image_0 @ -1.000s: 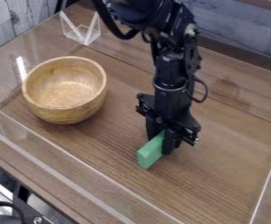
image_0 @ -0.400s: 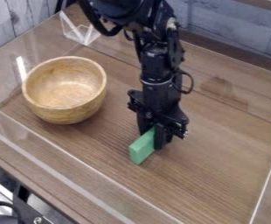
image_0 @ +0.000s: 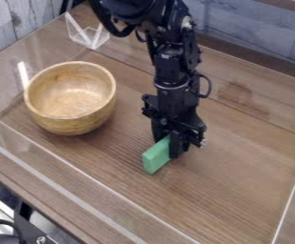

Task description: Put green stick into wooden bowl

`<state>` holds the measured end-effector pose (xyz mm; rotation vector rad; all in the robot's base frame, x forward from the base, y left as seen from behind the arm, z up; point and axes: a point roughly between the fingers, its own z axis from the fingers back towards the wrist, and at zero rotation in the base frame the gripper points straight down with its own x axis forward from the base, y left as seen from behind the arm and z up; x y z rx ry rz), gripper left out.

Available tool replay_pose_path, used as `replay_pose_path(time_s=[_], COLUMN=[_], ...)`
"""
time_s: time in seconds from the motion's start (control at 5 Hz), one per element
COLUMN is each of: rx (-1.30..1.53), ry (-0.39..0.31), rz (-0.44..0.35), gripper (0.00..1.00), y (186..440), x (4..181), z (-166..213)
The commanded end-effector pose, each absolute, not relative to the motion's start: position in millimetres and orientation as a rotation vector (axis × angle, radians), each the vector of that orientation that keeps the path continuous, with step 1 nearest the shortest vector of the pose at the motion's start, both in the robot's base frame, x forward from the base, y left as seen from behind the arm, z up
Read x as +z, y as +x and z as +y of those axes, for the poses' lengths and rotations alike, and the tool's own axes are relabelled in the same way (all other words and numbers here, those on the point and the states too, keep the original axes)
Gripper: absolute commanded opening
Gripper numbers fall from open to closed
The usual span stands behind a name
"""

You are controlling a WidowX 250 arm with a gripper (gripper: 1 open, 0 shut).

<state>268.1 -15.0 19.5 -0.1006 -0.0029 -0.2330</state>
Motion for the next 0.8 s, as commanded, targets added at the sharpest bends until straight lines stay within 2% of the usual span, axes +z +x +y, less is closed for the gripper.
replay_pose_path(time_s=[0.0,0.6], rx=[-0.269,-0.228], ry=[-0.101,-0.146], rz=[-0.031,-0.008], gripper=[0.0,0.0], y=[285,298], x=[19.8,24.3], z=[-22,-36])
